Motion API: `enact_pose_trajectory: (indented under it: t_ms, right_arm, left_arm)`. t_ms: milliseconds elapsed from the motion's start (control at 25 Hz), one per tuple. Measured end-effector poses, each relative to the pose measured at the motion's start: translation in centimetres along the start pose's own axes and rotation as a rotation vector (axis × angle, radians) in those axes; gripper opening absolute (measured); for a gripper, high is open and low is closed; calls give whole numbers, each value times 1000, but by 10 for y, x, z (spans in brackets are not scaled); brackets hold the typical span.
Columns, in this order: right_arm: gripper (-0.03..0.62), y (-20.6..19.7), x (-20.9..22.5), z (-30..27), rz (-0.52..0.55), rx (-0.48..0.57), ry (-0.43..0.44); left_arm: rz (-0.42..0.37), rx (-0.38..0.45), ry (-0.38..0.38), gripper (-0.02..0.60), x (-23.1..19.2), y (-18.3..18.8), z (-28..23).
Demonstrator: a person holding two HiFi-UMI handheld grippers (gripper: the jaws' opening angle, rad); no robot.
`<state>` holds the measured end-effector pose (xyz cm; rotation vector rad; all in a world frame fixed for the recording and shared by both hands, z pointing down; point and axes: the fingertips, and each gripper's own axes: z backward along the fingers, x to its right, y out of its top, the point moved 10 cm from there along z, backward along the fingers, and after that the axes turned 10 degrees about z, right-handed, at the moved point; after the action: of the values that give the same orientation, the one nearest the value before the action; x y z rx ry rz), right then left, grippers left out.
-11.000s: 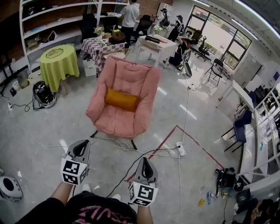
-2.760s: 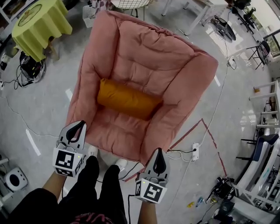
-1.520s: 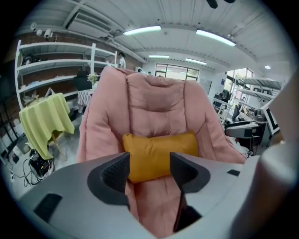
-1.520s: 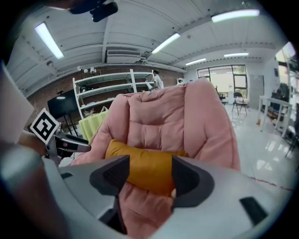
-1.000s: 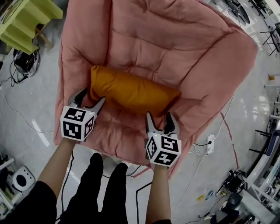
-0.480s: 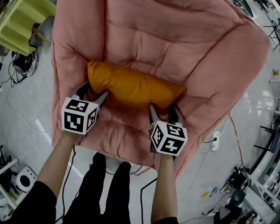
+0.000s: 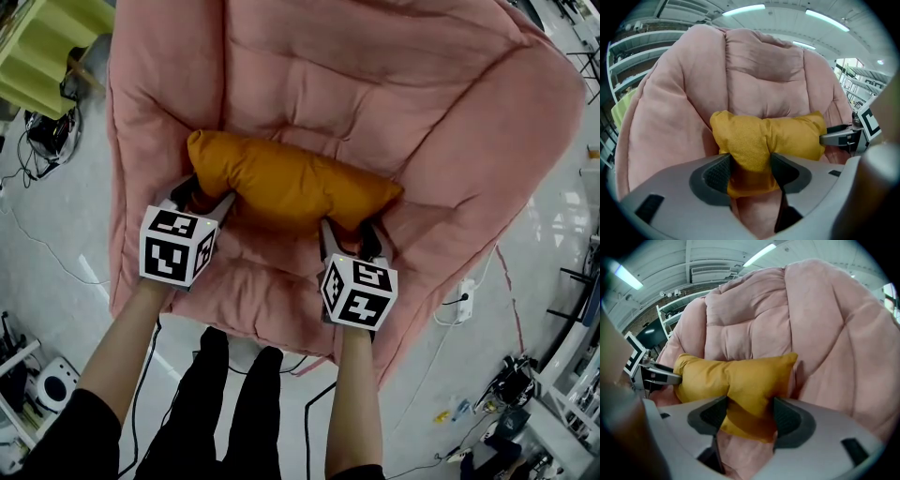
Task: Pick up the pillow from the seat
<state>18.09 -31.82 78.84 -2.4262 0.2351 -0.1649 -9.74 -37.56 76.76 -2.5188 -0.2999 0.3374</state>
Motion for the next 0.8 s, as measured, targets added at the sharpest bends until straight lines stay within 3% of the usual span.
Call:
enact_pose_trajectory:
  t_ms: [120, 320, 800]
  right_arm:
    - [314, 0, -2, -1, 14, -8, 10]
    - [222, -1, -9, 3, 67, -7, -1]
    - [189, 3, -18, 22, 81, 42, -54]
  left_arm:
    - [-24, -11, -5, 252, 0, 0, -2]
    - [-59, 8, 2, 197, 6, -4, 3]
    - [-48, 58, -9, 164, 8, -2, 23]
